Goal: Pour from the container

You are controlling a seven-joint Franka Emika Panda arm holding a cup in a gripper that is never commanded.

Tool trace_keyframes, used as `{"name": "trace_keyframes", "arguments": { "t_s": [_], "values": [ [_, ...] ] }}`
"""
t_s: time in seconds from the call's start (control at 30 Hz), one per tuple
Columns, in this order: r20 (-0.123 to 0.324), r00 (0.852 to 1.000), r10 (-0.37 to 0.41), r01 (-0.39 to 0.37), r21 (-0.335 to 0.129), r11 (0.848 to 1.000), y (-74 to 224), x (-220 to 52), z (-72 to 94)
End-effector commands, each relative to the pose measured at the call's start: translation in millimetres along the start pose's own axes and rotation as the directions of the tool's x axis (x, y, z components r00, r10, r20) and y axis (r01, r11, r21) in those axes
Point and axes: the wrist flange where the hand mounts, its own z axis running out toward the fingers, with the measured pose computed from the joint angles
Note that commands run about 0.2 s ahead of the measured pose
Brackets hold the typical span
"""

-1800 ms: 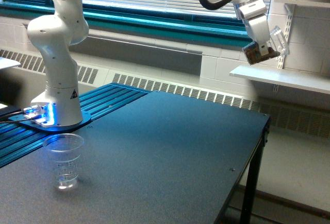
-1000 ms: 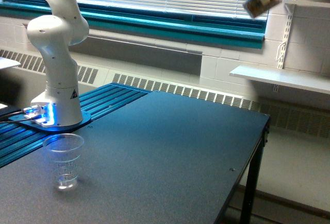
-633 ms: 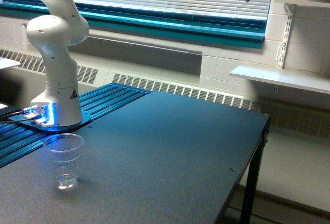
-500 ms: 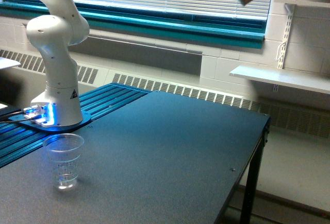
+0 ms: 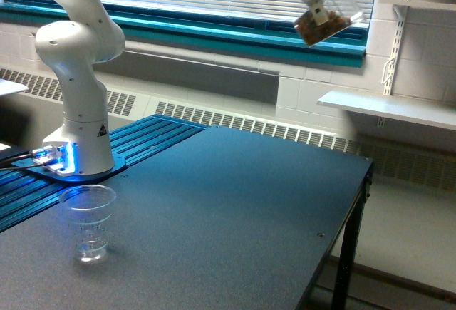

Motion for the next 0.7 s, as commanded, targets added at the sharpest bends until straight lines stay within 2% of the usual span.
{"name": "trace_keyframes", "arguments": {
  "t_s": [0.03,0.37,0.7],
  "values": [
    [-0.041,0.999,0.013,-0.013,0.009,1.000,16.8,4.8,-21.0],
    [-0.036,0.996,0.086,-0.088,-0.053,0.995,68.1,-6.7,-17.5],
    [-0.063,0.977,0.203,-0.209,-0.102,0.973,136.9,2.7,-23.2]
  ]
}}
